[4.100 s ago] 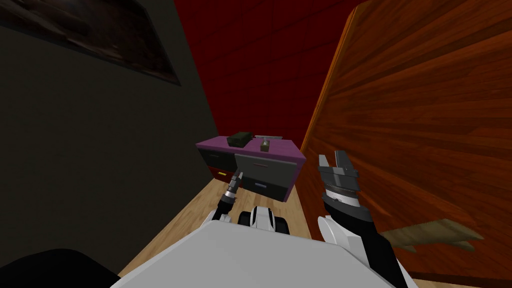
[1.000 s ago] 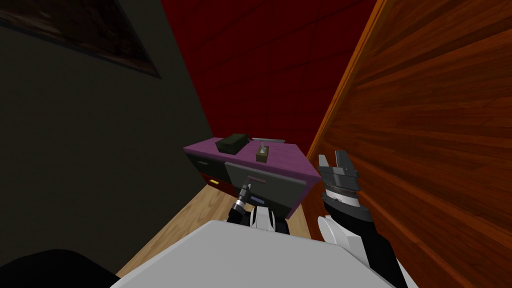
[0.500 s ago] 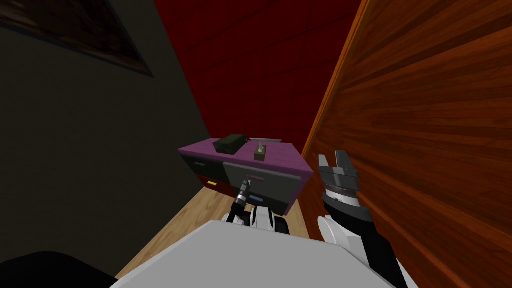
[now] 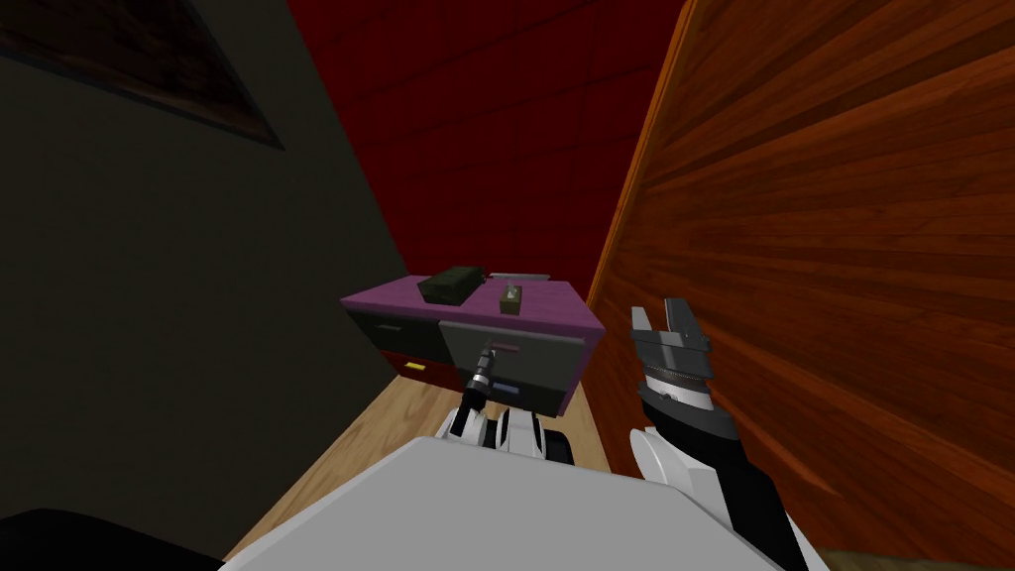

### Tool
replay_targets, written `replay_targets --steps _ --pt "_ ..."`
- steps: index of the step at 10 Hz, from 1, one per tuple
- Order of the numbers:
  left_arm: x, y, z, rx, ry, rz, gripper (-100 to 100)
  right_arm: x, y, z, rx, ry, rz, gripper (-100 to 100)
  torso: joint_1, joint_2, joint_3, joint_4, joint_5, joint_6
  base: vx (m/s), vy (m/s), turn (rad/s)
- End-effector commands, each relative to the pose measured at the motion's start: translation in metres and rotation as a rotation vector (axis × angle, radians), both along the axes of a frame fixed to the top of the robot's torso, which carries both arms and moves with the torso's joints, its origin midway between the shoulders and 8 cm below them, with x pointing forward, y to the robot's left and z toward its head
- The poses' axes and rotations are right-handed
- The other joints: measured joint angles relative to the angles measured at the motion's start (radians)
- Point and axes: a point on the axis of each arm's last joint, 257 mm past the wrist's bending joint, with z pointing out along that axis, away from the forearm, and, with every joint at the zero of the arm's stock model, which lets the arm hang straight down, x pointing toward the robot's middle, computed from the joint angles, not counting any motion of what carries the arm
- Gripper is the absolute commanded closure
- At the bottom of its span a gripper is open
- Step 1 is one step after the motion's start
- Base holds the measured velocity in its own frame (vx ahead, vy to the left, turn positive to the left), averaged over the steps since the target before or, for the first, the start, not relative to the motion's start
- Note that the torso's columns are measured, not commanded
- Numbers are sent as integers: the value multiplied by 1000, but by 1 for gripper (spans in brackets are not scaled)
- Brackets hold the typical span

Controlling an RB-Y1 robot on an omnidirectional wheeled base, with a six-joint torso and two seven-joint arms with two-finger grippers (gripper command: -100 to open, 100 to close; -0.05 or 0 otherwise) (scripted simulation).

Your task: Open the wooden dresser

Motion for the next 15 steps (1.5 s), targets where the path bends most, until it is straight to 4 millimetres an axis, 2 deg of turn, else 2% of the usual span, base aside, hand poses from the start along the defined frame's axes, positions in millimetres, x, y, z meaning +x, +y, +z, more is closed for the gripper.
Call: replay_targets --steps 1,2,10,11,15 --pt "6 3 1 -3 1 12 -100 0 0 0 0 0 0 0 0 0 0 0 0 0 -27 8 -24" --pt "-2 -1 1 1 1 -4 100 0 0 0 0 0 0 0 0 -1 0 0 0 0 31 -6 187" --pt "-63 -29 -4 -4 3 -108 100 0 0 0 0 0 0 0 0 -3 -1 -4 1 1 69 -17 136" --pt "-57 -27 3 -4 -10 -97 100 0 0 0 0 0 0 0 -1 -3 -1 -3 1 2 23 -6 30" --pt "-62 -30 8 -4 -10 -107 100 0 0 0 0 0 0 0 -1 6 4 0 1 2 -127 34 -2"
